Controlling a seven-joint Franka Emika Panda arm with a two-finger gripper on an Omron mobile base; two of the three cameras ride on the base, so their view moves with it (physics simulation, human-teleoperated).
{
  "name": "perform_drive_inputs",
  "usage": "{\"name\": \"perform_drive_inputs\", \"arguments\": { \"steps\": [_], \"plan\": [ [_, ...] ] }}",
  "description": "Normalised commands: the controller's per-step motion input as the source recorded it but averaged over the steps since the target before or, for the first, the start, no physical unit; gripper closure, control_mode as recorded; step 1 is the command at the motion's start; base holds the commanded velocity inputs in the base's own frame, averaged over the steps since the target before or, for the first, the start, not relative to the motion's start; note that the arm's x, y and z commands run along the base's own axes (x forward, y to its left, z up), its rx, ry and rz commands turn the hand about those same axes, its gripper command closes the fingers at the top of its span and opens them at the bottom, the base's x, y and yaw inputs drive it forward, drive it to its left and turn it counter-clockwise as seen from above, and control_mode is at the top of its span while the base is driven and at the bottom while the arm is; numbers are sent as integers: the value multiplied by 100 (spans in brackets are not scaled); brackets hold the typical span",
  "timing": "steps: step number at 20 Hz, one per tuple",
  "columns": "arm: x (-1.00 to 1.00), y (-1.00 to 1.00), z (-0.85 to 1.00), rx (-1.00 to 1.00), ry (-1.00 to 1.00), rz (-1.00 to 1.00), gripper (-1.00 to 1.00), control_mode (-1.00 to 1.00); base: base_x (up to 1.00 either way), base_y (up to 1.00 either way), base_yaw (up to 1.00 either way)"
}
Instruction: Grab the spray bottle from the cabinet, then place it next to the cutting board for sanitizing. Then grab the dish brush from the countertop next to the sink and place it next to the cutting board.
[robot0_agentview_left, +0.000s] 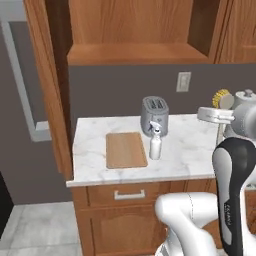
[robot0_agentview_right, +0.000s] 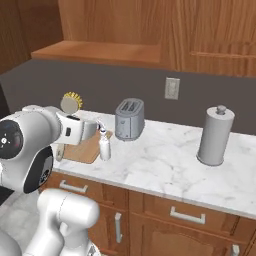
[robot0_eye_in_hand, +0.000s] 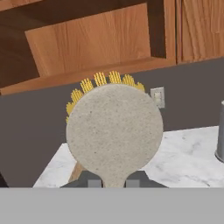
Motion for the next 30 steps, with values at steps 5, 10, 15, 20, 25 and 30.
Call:
{"name": "perform_drive_inputs", "arguments": {
  "steps": [5, 10, 15, 20, 25, 30],
  "plan": [
    [0, 0, 0, 0, 0, 0, 100, 100, 50, 68, 4],
    [0, 0, 0, 0, 0, 0, 100, 100, 4, 100, 0],
    [0, 0, 0, 0, 0, 0, 100, 100, 51, 16, 0],
    [0, 0, 0, 0, 0, 0, 100, 100, 1, -95, 4],
    [0, 0, 0, 0, 0, 0, 100, 100, 19, -9, 7],
    [0, 0, 0, 0, 0, 0, 100, 100, 29, 44, 8]
  ]
}}
